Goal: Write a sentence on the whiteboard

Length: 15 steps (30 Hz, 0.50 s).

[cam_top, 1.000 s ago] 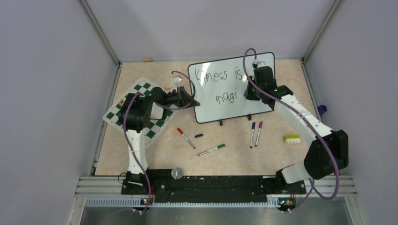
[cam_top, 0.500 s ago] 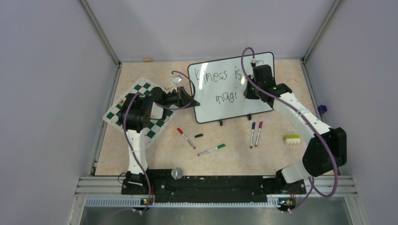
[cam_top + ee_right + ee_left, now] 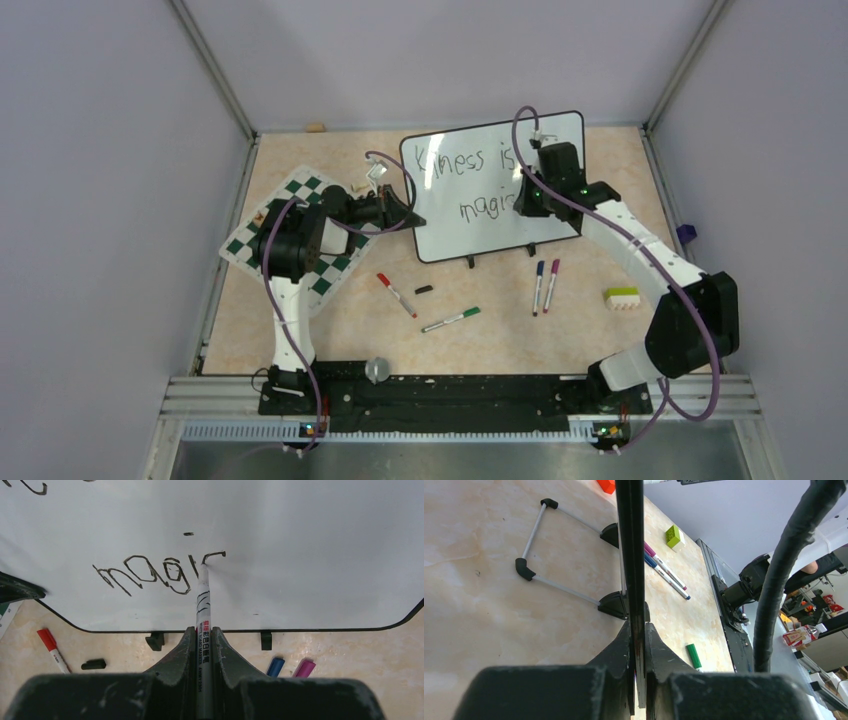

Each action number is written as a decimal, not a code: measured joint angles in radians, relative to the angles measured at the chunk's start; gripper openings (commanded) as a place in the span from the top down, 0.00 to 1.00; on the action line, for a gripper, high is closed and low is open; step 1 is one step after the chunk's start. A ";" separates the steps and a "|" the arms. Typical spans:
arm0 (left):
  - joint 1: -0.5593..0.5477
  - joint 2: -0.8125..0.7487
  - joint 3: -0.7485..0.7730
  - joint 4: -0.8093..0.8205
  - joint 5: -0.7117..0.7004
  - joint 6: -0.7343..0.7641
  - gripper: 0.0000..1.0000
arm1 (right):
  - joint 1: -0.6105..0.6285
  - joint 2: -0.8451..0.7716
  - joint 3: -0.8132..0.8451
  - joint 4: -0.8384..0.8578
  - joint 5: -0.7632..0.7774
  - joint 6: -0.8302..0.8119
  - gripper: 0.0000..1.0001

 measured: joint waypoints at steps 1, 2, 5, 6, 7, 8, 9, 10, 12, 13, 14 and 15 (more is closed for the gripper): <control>0.000 0.000 0.000 0.000 0.000 0.000 1.00 | 0.000 -0.002 -0.006 0.000 -0.004 0.000 1.00; 0.000 0.000 0.000 0.000 0.000 0.000 1.00 | 0.000 -0.004 -0.012 -0.001 -0.008 0.001 1.00; 0.000 0.000 0.000 0.000 0.000 0.000 1.00 | 0.000 -0.006 -0.023 -0.006 -0.009 0.001 1.00; 0.000 0.000 0.000 0.000 0.000 0.000 1.00 | 0.000 -0.008 -0.026 -0.008 -0.008 0.001 1.00; 0.000 0.000 0.000 0.000 0.000 0.000 1.00 | 0.000 -0.009 -0.027 -0.013 -0.006 0.001 1.00; 0.000 0.000 0.000 0.000 0.000 0.000 1.00 | 0.000 -0.010 -0.030 -0.013 -0.002 0.000 1.00; 0.000 0.000 0.000 0.000 0.000 0.000 1.00 | 0.000 -0.010 -0.032 -0.016 0.002 0.000 1.00; 0.000 0.000 0.000 0.000 0.000 0.000 1.00 | 0.000 -0.010 -0.032 -0.023 0.010 0.000 1.00; 0.000 0.000 0.000 0.000 0.000 0.000 1.00 | 0.000 -0.010 -0.032 -0.035 0.030 0.000 1.00; 0.000 0.000 0.000 0.000 0.000 0.000 1.00 | 0.000 -0.010 -0.032 -0.039 0.036 0.000 1.00; 0.000 0.000 0.000 0.000 0.000 0.000 1.00 | 0.000 -0.010 -0.032 -0.043 0.045 0.000 1.00; 0.000 0.000 0.000 0.000 0.000 0.000 1.00 | 0.000 -0.011 -0.032 -0.046 0.051 0.000 1.00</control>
